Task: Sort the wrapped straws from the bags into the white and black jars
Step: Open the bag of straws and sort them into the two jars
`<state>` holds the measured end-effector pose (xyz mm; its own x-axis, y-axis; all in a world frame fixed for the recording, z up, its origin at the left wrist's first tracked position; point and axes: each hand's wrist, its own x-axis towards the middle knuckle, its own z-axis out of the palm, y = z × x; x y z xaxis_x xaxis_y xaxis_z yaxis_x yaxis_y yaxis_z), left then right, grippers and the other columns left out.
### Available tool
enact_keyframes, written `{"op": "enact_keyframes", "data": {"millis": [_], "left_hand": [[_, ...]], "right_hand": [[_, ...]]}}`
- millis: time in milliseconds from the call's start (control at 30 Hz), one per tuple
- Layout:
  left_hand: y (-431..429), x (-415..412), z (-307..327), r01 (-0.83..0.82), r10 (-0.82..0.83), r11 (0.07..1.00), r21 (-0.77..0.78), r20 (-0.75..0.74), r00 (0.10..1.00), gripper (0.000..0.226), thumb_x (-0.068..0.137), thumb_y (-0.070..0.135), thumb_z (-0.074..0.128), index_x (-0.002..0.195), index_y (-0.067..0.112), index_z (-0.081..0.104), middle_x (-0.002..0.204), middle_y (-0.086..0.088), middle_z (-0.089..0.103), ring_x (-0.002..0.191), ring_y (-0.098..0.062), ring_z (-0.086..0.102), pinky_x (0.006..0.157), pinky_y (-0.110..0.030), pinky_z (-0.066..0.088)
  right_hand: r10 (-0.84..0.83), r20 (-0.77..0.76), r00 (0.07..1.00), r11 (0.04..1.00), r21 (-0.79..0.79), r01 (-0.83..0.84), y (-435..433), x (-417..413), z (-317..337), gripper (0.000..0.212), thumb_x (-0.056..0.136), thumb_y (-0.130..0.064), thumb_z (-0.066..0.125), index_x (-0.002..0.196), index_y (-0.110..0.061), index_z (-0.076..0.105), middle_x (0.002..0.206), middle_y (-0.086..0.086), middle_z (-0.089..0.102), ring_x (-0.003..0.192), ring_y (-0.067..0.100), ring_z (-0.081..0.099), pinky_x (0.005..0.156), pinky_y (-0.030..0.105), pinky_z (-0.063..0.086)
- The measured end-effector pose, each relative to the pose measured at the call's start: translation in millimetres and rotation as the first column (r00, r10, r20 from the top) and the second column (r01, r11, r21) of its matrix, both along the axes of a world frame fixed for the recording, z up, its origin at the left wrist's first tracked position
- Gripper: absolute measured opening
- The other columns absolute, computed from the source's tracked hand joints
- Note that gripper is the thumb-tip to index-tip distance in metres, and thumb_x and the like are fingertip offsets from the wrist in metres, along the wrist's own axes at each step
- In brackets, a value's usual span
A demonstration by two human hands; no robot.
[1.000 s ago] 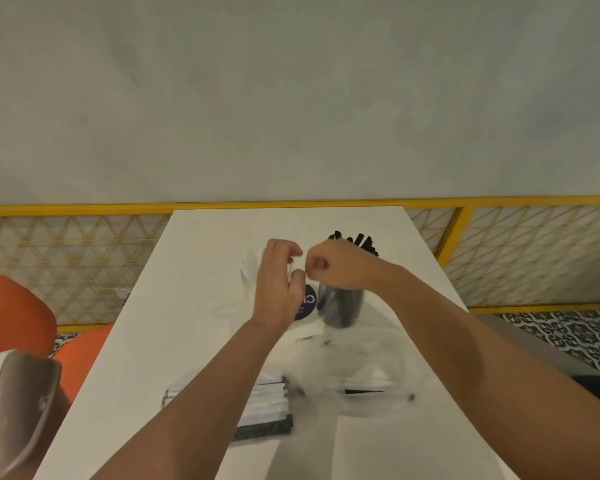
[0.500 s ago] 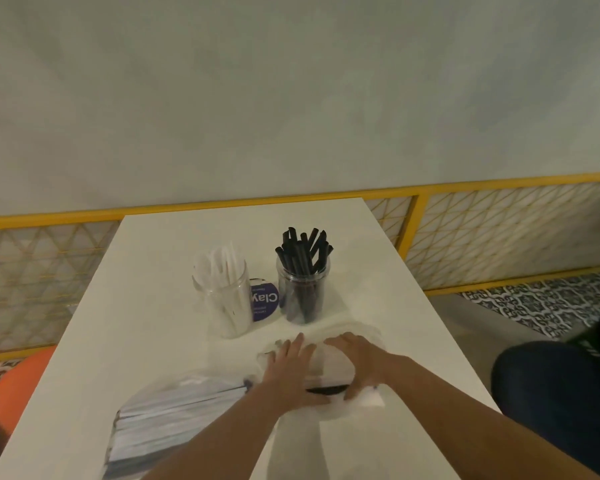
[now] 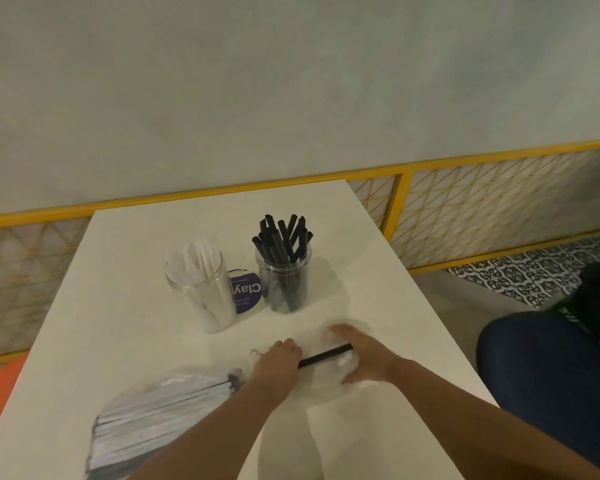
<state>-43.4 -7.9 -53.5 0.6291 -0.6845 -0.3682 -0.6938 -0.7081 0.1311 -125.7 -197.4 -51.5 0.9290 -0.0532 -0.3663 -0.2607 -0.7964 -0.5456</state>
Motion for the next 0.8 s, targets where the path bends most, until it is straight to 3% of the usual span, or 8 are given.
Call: {"op": "enact_keyframes", "data": {"millis": [67,167,300,467,567,700,800], "left_hand": [[-1,3,-5,-0.038,0.038,0.997,0.063,-0.001,0.999,0.029,0.093,0.007,0.041,0.120,0.013,0.050,0.124,-0.006,0.047,0.114,-0.023,0.046,0.100,-0.052,0.039],[0,3,-13,-0.044,0.044,0.996,0.079,-0.007,0.999,0.030,0.093,0.002,0.039,0.121,0.009,0.048,0.124,-0.011,0.046,0.113,-0.027,0.047,0.100,-0.050,0.040],[5,7,-9,-0.075,0.072,0.996,-0.041,-0.083,0.994,0.030,0.096,0.006,0.035,0.124,0.009,0.047,0.124,-0.011,0.047,0.113,-0.025,0.048,0.097,-0.035,0.041],[9,12,3,-0.131,0.104,0.982,-0.134,-0.190,0.976,0.029,0.100,0.023,0.035,0.120,0.011,0.052,0.119,-0.009,0.055,0.112,-0.025,0.051,0.096,-0.032,0.038],[14,13,10,-0.214,0.164,0.959,-0.188,-0.248,0.955,0.024,0.099,0.025,0.039,0.109,0.012,0.056,0.100,-0.003,0.055,0.098,-0.022,0.054,0.086,-0.029,0.039],[20,21,15,-0.418,0.260,0.868,-0.269,-0.471,0.843,0.019,0.095,0.026,0.049,0.075,0.024,0.048,0.087,0.000,0.056,0.083,-0.017,0.053,0.081,-0.029,0.044],[20,23,30,-0.523,0.246,0.784,-0.335,-0.605,0.757,0.014,0.093,0.029,0.054,0.080,0.024,0.054,0.086,0.004,0.054,0.078,-0.013,0.056,0.075,-0.027,0.047]], "right_hand": [[-0.052,0.040,0.998,0.998,0.042,0.051,-1,-1,0,0.090,0.066,-0.016,0.082,0.141,-0.016,0.031,0.145,0.001,0.034,0.134,0.017,0.033,0.099,0.007,0.023],[-0.104,0.049,0.993,0.992,0.071,0.100,-2,-1,2,0.082,0.069,-0.013,0.080,0.138,-0.016,0.034,0.142,0.001,0.039,0.130,0.017,0.038,0.092,0.005,0.022],[-0.160,0.029,0.987,0.982,0.110,0.156,0,1,-1,0.085,0.069,-0.012,0.079,0.139,-0.021,0.031,0.140,0.001,0.039,0.121,0.012,0.038,0.093,0.010,0.028],[-0.208,0.001,0.978,0.967,0.152,0.205,3,6,1,0.082,0.070,-0.008,0.078,0.136,-0.023,0.033,0.140,0.003,0.037,0.117,0.013,0.037,0.091,0.015,0.033],[-0.212,0.000,0.977,0.971,0.111,0.210,3,8,2,0.087,0.071,-0.011,0.078,0.140,-0.021,0.026,0.137,0.003,0.038,0.124,0.020,0.040,0.094,0.017,0.033],[-0.136,-0.012,0.991,0.988,0.070,0.136,5,9,8,0.075,0.073,-0.014,0.075,0.136,-0.017,0.036,0.142,0.003,0.035,0.133,0.021,0.034,0.097,0.014,0.028],[-0.013,-0.051,0.999,0.996,-0.091,0.008,9,18,14,0.065,0.072,-0.024,0.073,0.131,-0.017,0.044,0.140,0.004,0.037,0.131,0.022,0.035,0.106,0.025,0.030]]}}
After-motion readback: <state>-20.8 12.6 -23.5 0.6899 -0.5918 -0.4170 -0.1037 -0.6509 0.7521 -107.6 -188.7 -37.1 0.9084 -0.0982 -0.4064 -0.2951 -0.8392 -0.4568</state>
